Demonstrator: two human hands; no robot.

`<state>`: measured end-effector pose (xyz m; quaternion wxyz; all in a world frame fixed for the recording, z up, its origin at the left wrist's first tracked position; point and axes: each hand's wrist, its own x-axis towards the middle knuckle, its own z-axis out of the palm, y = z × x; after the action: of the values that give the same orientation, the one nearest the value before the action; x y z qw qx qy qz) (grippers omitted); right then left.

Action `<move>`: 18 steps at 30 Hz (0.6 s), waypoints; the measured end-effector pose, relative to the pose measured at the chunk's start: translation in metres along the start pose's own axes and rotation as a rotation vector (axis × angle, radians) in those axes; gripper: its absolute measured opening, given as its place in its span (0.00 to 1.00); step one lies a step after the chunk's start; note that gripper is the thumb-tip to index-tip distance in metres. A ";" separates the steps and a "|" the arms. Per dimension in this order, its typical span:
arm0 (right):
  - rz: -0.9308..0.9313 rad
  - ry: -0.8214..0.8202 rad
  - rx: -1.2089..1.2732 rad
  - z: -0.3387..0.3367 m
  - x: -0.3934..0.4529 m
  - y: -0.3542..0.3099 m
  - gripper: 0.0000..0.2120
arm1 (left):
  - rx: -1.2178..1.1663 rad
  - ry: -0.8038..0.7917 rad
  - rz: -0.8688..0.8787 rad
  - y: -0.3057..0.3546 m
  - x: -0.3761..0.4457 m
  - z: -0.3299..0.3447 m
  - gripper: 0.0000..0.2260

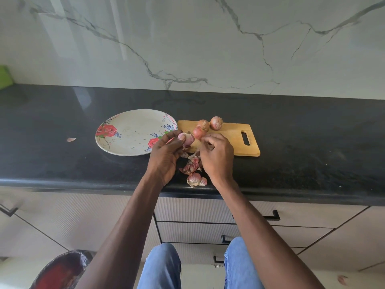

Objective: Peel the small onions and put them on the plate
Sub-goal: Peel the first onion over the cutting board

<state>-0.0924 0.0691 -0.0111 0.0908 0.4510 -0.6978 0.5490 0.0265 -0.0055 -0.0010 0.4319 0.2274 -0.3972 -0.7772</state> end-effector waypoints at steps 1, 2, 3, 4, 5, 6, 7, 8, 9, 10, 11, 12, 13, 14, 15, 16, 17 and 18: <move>-0.022 -0.005 0.051 -0.001 0.000 -0.002 0.10 | -0.001 -0.004 -0.006 0.000 0.000 -0.001 0.11; -0.031 -0.036 0.111 -0.002 0.001 -0.004 0.13 | -0.001 -0.009 -0.014 0.000 0.000 -0.001 0.11; -0.028 -0.080 0.157 -0.003 0.001 -0.005 0.16 | 0.004 -0.016 -0.021 0.000 0.000 -0.001 0.11; -0.019 -0.121 0.178 -0.004 0.001 -0.006 0.17 | 0.012 -0.023 -0.026 0.000 0.000 -0.001 0.10; -0.013 -0.143 0.179 -0.004 0.002 -0.005 0.16 | 0.020 -0.027 -0.029 0.000 0.000 -0.001 0.10; -0.010 -0.147 0.178 -0.004 0.003 -0.004 0.16 | 0.024 -0.032 -0.030 0.001 0.000 -0.001 0.11; -0.013 -0.140 0.183 -0.004 0.003 -0.003 0.14 | 0.027 -0.037 -0.029 0.001 0.000 -0.001 0.13; -0.019 -0.131 0.189 -0.004 0.003 -0.002 0.13 | 0.031 -0.041 -0.030 0.000 0.000 -0.001 0.14; -0.024 -0.123 0.189 -0.004 0.003 -0.002 0.12 | 0.037 -0.044 -0.030 0.000 0.000 -0.001 0.15; -0.031 -0.115 0.175 -0.005 0.003 -0.002 0.11 | 0.044 -0.046 -0.030 -0.001 0.001 -0.001 0.15; -0.045 -0.099 0.147 -0.005 0.002 -0.003 0.10 | 0.055 -0.048 -0.028 -0.001 0.001 -0.001 0.15; -0.069 -0.077 0.111 -0.004 0.001 -0.005 0.09 | 0.068 -0.055 -0.025 -0.002 0.001 -0.001 0.15; -0.100 -0.054 0.076 -0.003 0.000 -0.006 0.08 | 0.080 -0.062 -0.023 -0.002 0.001 -0.001 0.14; -0.131 -0.036 0.041 -0.001 -0.001 -0.007 0.07 | 0.092 -0.069 -0.023 -0.003 0.001 -0.001 0.12; -0.153 -0.024 0.007 0.000 -0.003 -0.008 0.06 | 0.105 -0.074 -0.022 -0.003 0.001 -0.001 0.10; -0.164 -0.017 -0.019 0.001 -0.004 -0.009 0.05 | 0.116 -0.076 -0.022 -0.003 0.001 0.000 0.07; -0.168 -0.015 -0.037 0.002 -0.004 -0.010 0.04 | 0.124 -0.077 -0.023 -0.003 0.000 0.000 0.05; -0.168 -0.014 -0.047 0.002 -0.005 -0.010 0.04 | 0.128 -0.078 -0.026 -0.003 -0.001 0.001 0.04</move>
<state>-0.0818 0.0697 -0.0082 0.1423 0.5092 -0.6711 0.5197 0.0249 -0.0036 -0.0028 0.3904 0.2294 -0.4595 -0.7641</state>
